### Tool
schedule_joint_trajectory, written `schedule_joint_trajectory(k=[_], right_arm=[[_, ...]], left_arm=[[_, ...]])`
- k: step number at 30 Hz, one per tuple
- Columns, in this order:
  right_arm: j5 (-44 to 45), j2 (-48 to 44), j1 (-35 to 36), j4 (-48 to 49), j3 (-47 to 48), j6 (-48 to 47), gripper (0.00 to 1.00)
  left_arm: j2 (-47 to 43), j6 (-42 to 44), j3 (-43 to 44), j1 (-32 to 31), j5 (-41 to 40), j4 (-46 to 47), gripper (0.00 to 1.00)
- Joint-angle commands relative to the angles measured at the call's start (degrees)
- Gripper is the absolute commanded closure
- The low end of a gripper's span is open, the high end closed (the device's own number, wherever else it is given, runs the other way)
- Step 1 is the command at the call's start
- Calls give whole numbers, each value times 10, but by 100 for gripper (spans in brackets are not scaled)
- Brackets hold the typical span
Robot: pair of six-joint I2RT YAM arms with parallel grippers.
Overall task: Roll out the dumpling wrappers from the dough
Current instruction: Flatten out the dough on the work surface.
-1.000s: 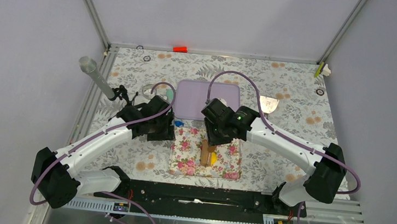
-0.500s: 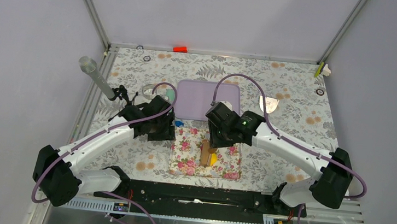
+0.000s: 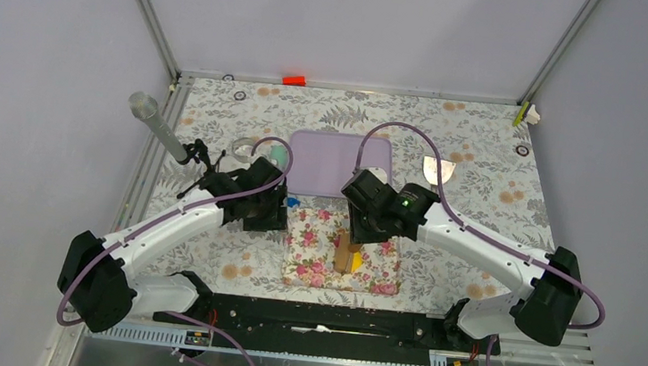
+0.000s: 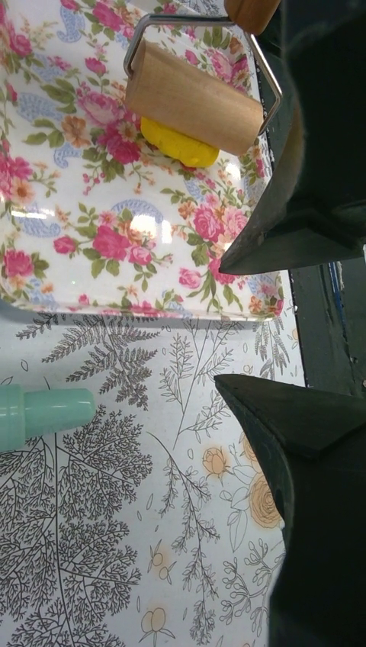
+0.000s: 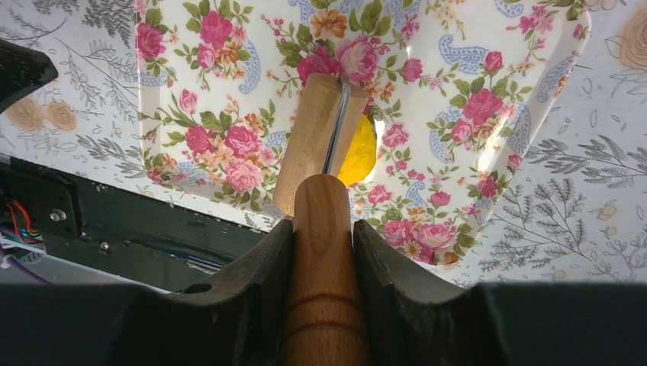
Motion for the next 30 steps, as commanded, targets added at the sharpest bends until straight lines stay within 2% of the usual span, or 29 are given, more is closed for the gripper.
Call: schedule_joint_trajectory(k=[1, 6, 13, 18, 24, 30], right_arm=[[63, 20, -7, -163, -29, -36, 100], [49, 22, -8, -161, -15, -42, 100], [32, 43, -8, -141, 13, -54, 100], [30, 50, -7, -133, 11, -56, 100], [31, 48, -7, -130, 11, -51, 100], [30, 40, -8, -128, -1, -48, 100]], left_arm=[[6, 5, -11, 3, 2, 27, 44], [11, 9, -15, 3, 4, 30, 45], [27, 12, -46, 0, 67, 72, 45], [48, 3, -61, -28, 90, 105, 44], [115, -24, -72, -48, 48, 129, 46], [159, -32, -73, -48, 3, 164, 56]])
